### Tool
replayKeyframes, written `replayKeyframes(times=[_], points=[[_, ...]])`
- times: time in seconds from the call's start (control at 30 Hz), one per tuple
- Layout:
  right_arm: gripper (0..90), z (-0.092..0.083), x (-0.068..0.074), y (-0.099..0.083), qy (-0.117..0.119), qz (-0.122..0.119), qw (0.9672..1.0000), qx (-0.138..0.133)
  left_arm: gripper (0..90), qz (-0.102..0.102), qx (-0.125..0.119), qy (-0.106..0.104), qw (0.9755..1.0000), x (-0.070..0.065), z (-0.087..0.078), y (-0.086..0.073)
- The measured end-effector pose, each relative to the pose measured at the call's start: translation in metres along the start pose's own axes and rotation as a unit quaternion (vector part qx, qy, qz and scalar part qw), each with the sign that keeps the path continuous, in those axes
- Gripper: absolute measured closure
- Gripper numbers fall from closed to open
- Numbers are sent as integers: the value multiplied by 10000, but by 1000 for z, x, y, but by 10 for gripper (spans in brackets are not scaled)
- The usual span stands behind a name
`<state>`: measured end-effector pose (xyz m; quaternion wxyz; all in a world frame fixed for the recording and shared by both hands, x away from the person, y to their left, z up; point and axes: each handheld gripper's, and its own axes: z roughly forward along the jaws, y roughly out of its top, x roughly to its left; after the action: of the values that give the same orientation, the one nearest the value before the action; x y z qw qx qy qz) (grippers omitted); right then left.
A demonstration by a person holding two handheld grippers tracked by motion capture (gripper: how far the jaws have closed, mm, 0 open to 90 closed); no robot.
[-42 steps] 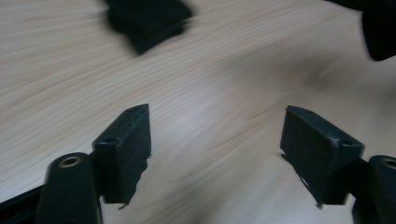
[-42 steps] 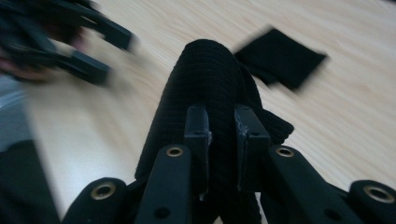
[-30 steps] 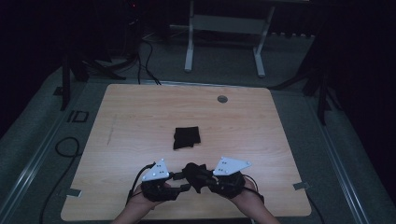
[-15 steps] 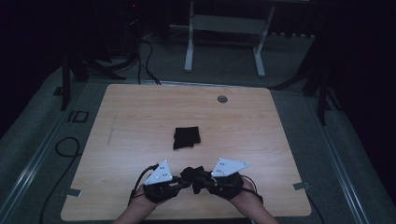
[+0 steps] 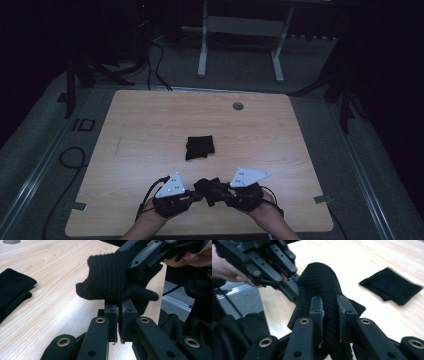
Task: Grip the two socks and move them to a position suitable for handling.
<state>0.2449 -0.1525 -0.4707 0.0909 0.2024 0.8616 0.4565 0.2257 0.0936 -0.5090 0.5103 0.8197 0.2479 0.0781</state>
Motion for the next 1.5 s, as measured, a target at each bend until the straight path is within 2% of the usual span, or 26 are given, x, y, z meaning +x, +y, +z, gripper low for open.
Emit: replayKeyframes(times=[0.17, 0.2, 0.27, 0.3, 0.33, 0.43, 0.47, 0.5, 0.53, 0.6, 0.63, 0.7, 0.77, 0.9, 0.93, 1.03, 1.17, 1.23, 1.27, 1.3, 1.33, 1.4, 1.47, 1.5], points=[[772, -4, -4, 0, 118, 114, 9999, -44, 876, 56, 98, 101, 9999, -1, -1, 1], [778, -5, -5, 0, 43, 117, 9999, -82, 876, 40, 120, 99, 9999, 0, -1, 0], [820, -8, -7, 0, 79, 163, 9998, -81, 879, 13, 167, 199, 9997, 3, -3, -1], [821, -11, -9, 0, -16, 189, 9997, -123, 882, -77, 164, 167, 9997, 5, -5, -2], [826, -14, -12, -1, -5, 246, 9996, -145, 885, -139, 111, 101, 9998, 7, -7, -3], [833, -17, -13, -2, -68, 249, 9995, -162, 888, -93, 125, 129, 9998, 7, -9, -3], [836, -16, -13, -2, -55, 215, 9997, -89, 888, 17, 170, 210, 9996, 5, -9, -2], [836, -14, -12, -3, -116, 180, 9998, -53, 886, 24, 183, 239, 9995, 6, -8, -3], [836, -14, -12, -3, -39, 216, 9997, -49, 886, -31, 175, 221, 9996, 7, -8, -4], [836, -14, -13, -4, -84, 214, 9997, -39, 888, -122, 185, 206, 9995, 8, -9, -4], [836, -15, -13, -5, -85, 224, 9997, -22, 900, -72, 218, 316, 9992, 8, -11, -4], [836, -17, -15, -7, -379, 203, 9991, -11, 900, -204, 237, 366, 9988, 11, -15, -4], [836, -21, -22, -11, -457, 304, 9985, 7, 900, -220, 270, 488, 9982, 13, -20, -5], [836, -22, -37, -29, -701, 573, 9955, 273, 900, -528, 388, 502, 9966, 22, -19, -14], [835, -21, -42, -36, -724, 661, 9944, 398, 900, -538, 402, 527, 9964, 23, -17, -15], [834, -20, -53, -51, -839, 899, 9909, 550, 900, -466, 634, 513, 9956, 23, -3, -19], [828, -19, -67, -67, -1040, 1018, 9865, 745, 900, -442, 891, 455, 9940, 28, 18, -20], [825, -19, -70, -70, -1074, 1041, 9855, 797, 900, -472, 911, 459, 9937, 29, 21, -20], [810, -19, -72, -72, -1110, 1048, 9848, 826, 900, -417, 1025, 447, 9929, 33, 29, -19], [708, -17, -76, -76, -1070, 1088, 9841, 909, 900, -429, 1067, 440, 9924, 34, 32, -19], [678, -17, -77, -77, -1060, 1122, 9835, 947, 900, -423, 1122, 432, 9918, 36, 35, -19], [571, -18, -79, -79, -1034, 1158, 9828, 999, 900, -440, 1118, 453, 9917, 38, 38, -18], [493, -25, -80, -79, -1107, 1163, 9824, 949, 900, -465, 1089, 464, 9919, 40, 38, -17], [489, -28, -81, -78, -1094, 1199, 9824, 929, 900, -466, 1061, 492, 9920, 41, 37, -16]])
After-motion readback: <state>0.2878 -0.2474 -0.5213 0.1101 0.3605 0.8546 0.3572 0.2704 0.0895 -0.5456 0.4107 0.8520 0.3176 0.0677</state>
